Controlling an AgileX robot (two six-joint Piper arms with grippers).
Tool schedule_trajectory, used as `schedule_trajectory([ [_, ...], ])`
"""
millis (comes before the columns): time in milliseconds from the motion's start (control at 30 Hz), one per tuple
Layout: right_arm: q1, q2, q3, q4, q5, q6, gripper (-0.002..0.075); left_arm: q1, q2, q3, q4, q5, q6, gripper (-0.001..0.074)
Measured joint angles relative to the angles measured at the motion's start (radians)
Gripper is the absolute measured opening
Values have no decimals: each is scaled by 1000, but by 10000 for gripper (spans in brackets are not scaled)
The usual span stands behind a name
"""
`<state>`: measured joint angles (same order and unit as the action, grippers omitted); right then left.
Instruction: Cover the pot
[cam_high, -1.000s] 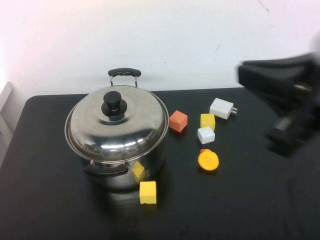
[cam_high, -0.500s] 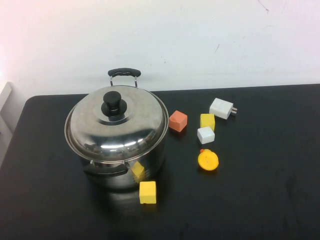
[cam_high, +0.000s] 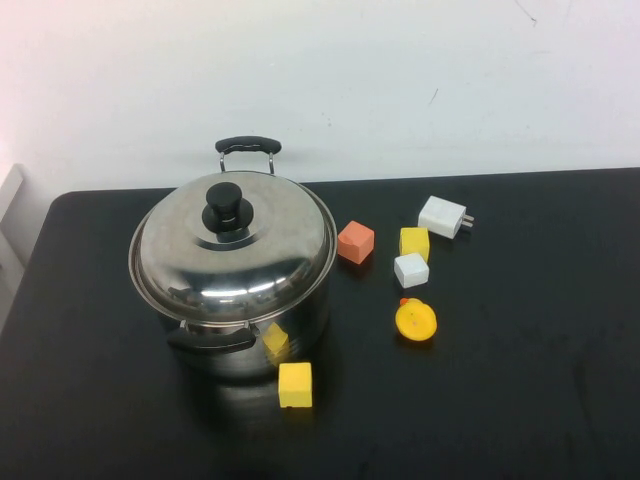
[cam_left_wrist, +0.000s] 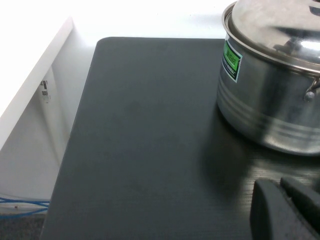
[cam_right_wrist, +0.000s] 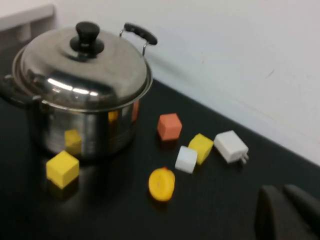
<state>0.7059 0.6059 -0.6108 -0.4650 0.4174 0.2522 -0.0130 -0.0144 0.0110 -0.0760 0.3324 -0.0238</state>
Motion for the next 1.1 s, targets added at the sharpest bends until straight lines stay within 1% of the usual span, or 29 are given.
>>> schedule_trajectory([
  [100, -98, -46, 141, 6, -189, -17, -2, 0, 0, 0, 0, 0, 0, -1],
  [200, -216, -109, 252, 56, -349, -110, -2, 0, 0, 0, 0, 0, 0, -1],
  [267, -305, -168, 313, 118, -408, -216, -2, 0, 0, 0, 0, 0, 0, -1],
  [367, -426, -259, 376, 224, -443, -368, -2, 0, 0, 0, 0, 0, 0, -1],
  [467, -534, -347, 427, 286, -458, -447, -2, 0, 0, 0, 0, 0, 0, -1],
  [600, -634, -443, 501, 336, -456, -468, -2, 0, 0, 0, 0, 0, 0, -1],
  [800, -799, -579, 602, 413, -342, -479, -2, 0, 0, 0, 0, 0, 0, -1],
  [900, -844, -609, 635, 435, -296, -472, -2, 0, 0, 0, 0, 0, 0, -1],
  [1100, -838, -617, 637, 446, -168, -390, -2, 0, 0, 0, 0, 0, 0, -1],
])
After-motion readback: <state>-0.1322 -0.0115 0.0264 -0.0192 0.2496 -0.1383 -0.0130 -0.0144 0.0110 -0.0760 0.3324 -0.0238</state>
